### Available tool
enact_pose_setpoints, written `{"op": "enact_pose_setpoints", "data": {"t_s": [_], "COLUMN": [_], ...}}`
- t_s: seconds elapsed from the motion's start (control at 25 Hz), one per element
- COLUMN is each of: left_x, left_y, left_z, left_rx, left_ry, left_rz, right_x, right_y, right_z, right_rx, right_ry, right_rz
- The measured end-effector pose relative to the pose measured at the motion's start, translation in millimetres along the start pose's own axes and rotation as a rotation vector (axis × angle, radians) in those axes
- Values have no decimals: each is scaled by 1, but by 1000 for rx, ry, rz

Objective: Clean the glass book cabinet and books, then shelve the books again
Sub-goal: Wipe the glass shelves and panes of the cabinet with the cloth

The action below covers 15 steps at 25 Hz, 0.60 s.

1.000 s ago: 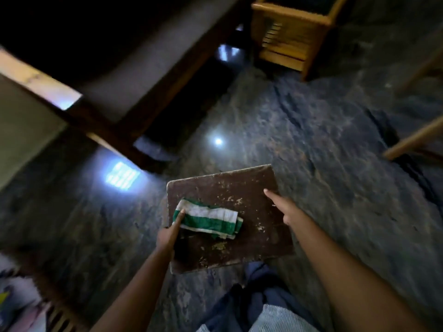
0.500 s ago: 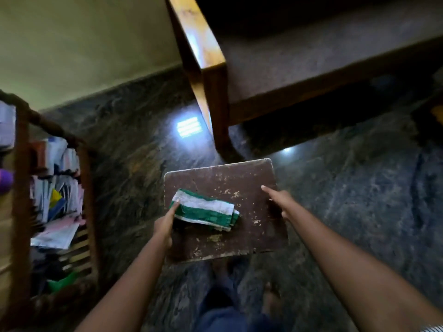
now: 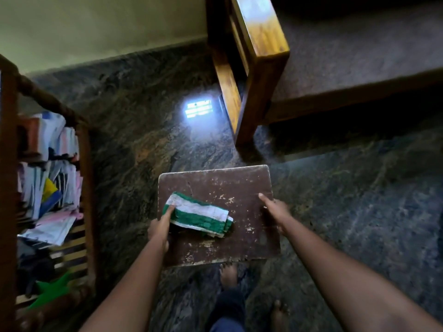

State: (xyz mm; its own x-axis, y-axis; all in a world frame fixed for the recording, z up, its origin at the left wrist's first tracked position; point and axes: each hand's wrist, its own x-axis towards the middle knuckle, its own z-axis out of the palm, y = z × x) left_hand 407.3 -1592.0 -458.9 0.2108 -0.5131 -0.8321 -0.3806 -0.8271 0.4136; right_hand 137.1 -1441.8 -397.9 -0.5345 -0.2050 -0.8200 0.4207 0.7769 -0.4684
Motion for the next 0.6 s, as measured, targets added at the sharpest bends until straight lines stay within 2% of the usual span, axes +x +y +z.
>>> {"op": "enact_pose_setpoints", "data": {"t_s": [0.12,0.2,0.28,0.36,0.4,0.44,0.52,0.6], "left_x": [15,-6,-47,-76,-84,-91,-99,-101], "left_y": [-16,-19,-12,-12,-17,-23,-34,-40], "left_z": [-5,-11,-17,-23,-26,-30,-38,-45], "left_rx": [77,116,131,146,162,177,179,124], "left_ry": [-9,-17,-15,12,25,18,-21,-46], "left_rz": [11,44,116,194,236,263,268,231], "right_x": [-17,-49,-92,-117,-113,-104,-93,-86], "right_y": [-4,1,9,9,7,2,-10,-11], "right_z": [12,26,46,73,91,109,140,155], "right_rx": [-263,-358,-574,-815,-951,-1092,-1335,-1479], "right_ry": [122,206,180,-42,-158,-216,-270,-260], "right_rz": [0,-24,-336,-815,-978,-1052,-949,-879]}}
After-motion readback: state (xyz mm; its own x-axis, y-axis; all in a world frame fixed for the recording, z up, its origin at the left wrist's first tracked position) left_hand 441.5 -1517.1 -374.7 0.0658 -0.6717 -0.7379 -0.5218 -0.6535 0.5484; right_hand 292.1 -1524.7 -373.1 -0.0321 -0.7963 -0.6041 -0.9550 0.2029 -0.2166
